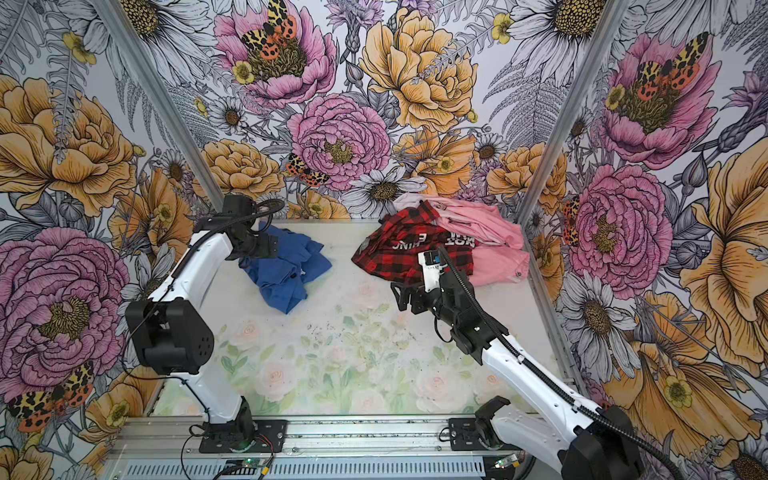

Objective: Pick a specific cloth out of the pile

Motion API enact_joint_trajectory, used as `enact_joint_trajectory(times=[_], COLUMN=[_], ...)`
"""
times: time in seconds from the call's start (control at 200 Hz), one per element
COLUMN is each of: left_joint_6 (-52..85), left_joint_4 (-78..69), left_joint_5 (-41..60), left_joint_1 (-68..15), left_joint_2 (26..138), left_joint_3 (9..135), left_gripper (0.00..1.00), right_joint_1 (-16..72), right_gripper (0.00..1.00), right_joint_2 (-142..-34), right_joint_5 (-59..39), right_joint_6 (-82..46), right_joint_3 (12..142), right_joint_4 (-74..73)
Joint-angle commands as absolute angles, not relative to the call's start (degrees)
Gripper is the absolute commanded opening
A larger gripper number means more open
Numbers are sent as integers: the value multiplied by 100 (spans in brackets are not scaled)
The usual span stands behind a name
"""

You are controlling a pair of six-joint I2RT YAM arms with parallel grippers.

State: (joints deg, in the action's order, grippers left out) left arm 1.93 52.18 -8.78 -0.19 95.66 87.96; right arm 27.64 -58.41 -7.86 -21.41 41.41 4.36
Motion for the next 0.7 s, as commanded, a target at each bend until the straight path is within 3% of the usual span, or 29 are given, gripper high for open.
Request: enact_joint_trajectory(times=[0.0,0.135,0.24,0.41,0.56,0.696], left_joint_6=[645,235,-338,-644,-805,-889], left_joint_4=[3279,65,-2052,-3665,-4882,-4919], left_joint_5=[-1724,-2639,-3359,-3361,-3341,-3116], left_joint_1=[-210,-620,-1033,-1067,-1143,-1176], left_joint_2=[8402,7329,7138,7392,7627,7537], left_joint_3=[7106,4441,3176,2372,1760,1661], left_gripper=[99,99,99,99,99,99], right_joint_1=[2406,1677,1119,737,561,510], right_gripper=[100,99,100,99,100,100], right_joint_2=[-5616,-5620,-5574,-5448,-5097,-4670], right_joint_5=[-818,-609,-183,1072,1416,1955], right_joint_6=[-2152,-2223,-2198,-1253,-827,-690], right_joint_3=[4158,4168,4106,3828,3397,2484], right_joint_4=[593,797,793,719,349,-665])
